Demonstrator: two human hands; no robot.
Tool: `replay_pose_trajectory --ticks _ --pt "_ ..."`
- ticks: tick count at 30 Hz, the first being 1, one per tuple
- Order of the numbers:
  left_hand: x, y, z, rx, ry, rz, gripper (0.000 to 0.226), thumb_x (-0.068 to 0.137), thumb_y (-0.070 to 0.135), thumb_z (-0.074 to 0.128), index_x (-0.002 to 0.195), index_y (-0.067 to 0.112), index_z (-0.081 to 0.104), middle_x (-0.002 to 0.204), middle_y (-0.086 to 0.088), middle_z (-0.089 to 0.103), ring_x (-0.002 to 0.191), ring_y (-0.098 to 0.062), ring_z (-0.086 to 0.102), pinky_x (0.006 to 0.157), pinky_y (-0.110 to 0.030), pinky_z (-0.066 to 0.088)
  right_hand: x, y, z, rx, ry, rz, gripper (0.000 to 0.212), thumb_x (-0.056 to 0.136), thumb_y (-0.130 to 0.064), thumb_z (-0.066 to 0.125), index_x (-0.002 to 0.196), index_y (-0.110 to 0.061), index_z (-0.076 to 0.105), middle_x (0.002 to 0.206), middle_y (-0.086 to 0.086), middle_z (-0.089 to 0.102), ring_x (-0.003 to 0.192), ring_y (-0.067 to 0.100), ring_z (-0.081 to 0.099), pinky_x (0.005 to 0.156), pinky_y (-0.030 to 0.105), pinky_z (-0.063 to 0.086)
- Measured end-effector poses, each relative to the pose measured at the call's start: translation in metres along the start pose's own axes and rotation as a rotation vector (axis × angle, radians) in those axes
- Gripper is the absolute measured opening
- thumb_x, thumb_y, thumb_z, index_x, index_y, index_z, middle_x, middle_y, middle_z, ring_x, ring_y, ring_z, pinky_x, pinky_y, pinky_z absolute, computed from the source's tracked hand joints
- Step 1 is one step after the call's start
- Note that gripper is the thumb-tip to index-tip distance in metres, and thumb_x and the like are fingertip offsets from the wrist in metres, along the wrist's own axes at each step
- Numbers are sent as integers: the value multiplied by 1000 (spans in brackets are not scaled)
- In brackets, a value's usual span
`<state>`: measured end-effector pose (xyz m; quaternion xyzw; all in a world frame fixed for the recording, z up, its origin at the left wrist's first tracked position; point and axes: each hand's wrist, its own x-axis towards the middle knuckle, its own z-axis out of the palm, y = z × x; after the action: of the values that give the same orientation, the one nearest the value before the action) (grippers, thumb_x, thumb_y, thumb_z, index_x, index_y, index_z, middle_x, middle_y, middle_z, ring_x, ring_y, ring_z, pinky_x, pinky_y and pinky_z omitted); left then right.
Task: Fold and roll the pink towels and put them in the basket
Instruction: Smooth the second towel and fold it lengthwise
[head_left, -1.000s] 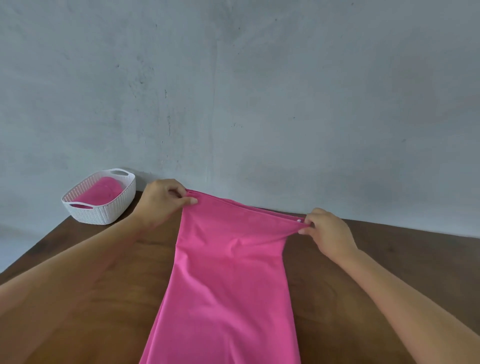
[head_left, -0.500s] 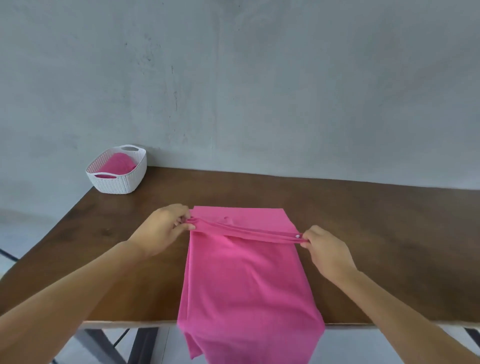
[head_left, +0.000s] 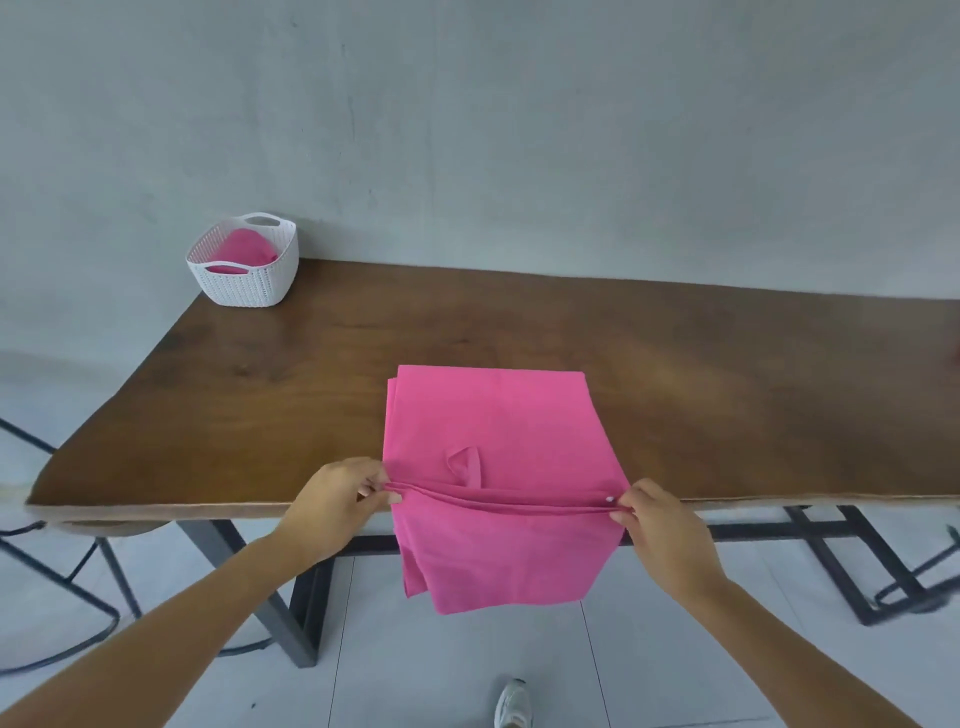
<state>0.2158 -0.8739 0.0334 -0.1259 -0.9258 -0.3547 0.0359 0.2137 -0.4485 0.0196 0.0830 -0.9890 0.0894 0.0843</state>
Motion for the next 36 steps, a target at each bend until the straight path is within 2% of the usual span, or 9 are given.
replay_pose_trajectory --ticks 3,6,10,14,18,21,25,28,36 --pt "-17 -4 3 -25 -62 -50 33 83 42 77 70 15 62 72 3 64 72 -17 60 72 -39 54 -25 -3 2 17 -54 -4 16 92 -31 69 85 -18 66 86 -9 57 74 17 61 54 34 46" --pt "-32 -11 3 -30 -273 -99 45 78 60 66 74 15 64 76 4 69 71 -16 64 72 -42 57 -45 -1 5 19 -199 -48 14 94 -35 67 93 -21 66 91 -12 56 83 12 58 62 28 42" --pt "-39 3 6 -65 -384 -43 56 85 28 82 61 5 37 62 -10 32 58 -19 26 53 -26 26 -55 5 -3 -18 -485 -104 20 97 -48 59 94 -28 59 92 -12 54 81 6 51 67 23 40" --pt "-42 17 2 -92 -392 -55 53 85 25 81 62 1 40 63 -2 31 61 -13 28 57 -22 26 -51 7 -19 -99 -634 -159 27 96 -49 59 83 -26 53 89 -9 54 83 11 54 69 25 40" --pt "-39 31 -11 -43 -263 -99 47 83 27 83 57 12 47 54 12 42 55 -7 39 54 -16 34 -34 8 -43 -68 -603 -146 30 95 -45 64 73 -30 48 83 -10 53 78 7 51 72 27 40" --pt "-35 35 -24 16 -146 -81 50 82 27 84 53 24 43 53 16 49 56 -6 46 56 -13 37 -11 2 -68 -13 -449 -139 29 96 -41 64 73 -33 48 80 -11 52 74 5 49 68 23 37" --pt "-42 33 -23 33 -76 -135 40 81 30 85 55 26 55 64 22 61 66 -5 56 59 -13 41 5 -11 -85 -74 -342 -168 20 99 -40 59 84 -27 54 85 -9 50 80 14 53 73 35 43" --pt "-42 39 -29 -27 32 -175 25 78 28 88 63 19 69 70 18 67 70 -9 61 61 -14 43 4 -17 -85 -140 -302 -170 22 101 -41 55 84 -27 52 87 -7 50 80 16 53 68 34 40" --pt "-51 50 -44 -16 60 -192 23 75 28 90 66 18 70 72 9 70 75 -6 64 66 -20 51 -6 -28 -83 -214 -227 -176 21 101 -41 54 92 -23 60 84 -9 48 80 14 52 64 30 35"
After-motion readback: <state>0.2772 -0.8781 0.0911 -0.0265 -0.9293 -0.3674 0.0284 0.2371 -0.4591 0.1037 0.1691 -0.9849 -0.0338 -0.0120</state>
